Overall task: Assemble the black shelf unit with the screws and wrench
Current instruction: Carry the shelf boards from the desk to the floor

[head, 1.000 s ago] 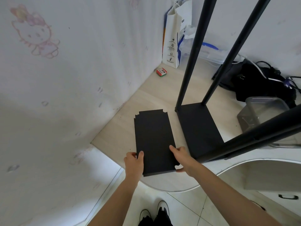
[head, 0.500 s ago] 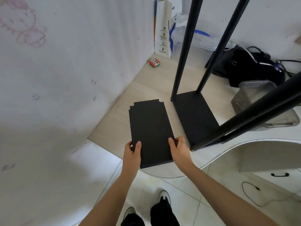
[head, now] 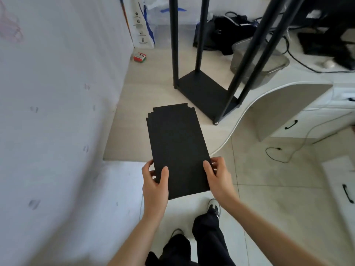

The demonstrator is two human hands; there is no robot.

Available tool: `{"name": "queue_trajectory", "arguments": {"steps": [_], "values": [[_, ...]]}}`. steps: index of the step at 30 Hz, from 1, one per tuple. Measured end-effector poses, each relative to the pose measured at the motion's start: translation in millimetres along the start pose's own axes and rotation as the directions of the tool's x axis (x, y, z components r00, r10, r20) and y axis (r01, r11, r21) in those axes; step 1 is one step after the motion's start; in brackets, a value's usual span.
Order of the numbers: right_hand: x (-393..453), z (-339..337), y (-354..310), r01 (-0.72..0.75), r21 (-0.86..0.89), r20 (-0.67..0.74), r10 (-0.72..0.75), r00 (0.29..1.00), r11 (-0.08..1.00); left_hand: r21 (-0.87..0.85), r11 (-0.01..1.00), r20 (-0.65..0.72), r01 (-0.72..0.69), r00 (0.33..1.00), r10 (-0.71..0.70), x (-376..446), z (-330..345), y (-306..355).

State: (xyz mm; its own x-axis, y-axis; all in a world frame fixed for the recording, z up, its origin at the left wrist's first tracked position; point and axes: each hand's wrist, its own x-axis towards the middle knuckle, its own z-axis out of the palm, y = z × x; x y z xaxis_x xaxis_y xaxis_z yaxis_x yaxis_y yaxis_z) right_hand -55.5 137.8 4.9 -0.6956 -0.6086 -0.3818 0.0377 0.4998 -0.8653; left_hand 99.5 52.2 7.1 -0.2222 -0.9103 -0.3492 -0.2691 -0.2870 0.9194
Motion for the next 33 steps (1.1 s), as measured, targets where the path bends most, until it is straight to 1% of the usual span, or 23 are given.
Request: {"name": "queue_trajectory", "arguments": {"steps": [4,7,10,13,18,22,30,33], "values": [[-45.8,-14.6,23.7,-0.025,0.063,-0.113,0.032,0.993,0.998,0.033,0.999,0.114,-0.029,0.993,0.025,-32.9,-2.0,-11.2],[-76.2,-34.3,44.1,-0.042,0.125,-0.203,0.068,0.977,0.991,0.082,0.995,0.203,-0.06,0.978,0.042,-57.2,8.9,-20.0],[-102.7,-56.3,66.9,-0.075,0.167,-0.288,0.121,0.95,0.983,0.122,0.988,0.292,-0.093,0.955,0.054,-78.0,26.3,-27.9],[-124.7,-82.1,91.2,-0.111,0.209,-0.376,0.185,0.908,0.971,0.167,0.977,0.387,-0.13,0.92,0.056,-97.0,53.1,-32.0],[-149.4,-135.3,128.9,-0.14,0.299,-0.503,0.281,0.817,0.944,0.216,0.957,0.546,-0.195,0.836,0.047,-128.3,117.0,-37.0],[-161.1,-187.6,159.2,-0.15,0.353,-0.562,0.338,0.755,0.924,0.255,0.938,0.64,-0.235,0.768,0.018,-154.7,177.7,-42.8],[-162.2,-303.7,213.2,-0.138,0.445,-0.638,0.421,0.645,0.885,0.324,0.906,0.732,-0.272,0.679,-0.058,-212.4,307.8,-50.1],[-156.7,-340.1,232.2,-0.154,0.463,-0.648,0.452,0.613,0.873,0.348,0.891,0.755,-0.291,0.651,-0.082,-225.6,355.0,-54.1]]}}
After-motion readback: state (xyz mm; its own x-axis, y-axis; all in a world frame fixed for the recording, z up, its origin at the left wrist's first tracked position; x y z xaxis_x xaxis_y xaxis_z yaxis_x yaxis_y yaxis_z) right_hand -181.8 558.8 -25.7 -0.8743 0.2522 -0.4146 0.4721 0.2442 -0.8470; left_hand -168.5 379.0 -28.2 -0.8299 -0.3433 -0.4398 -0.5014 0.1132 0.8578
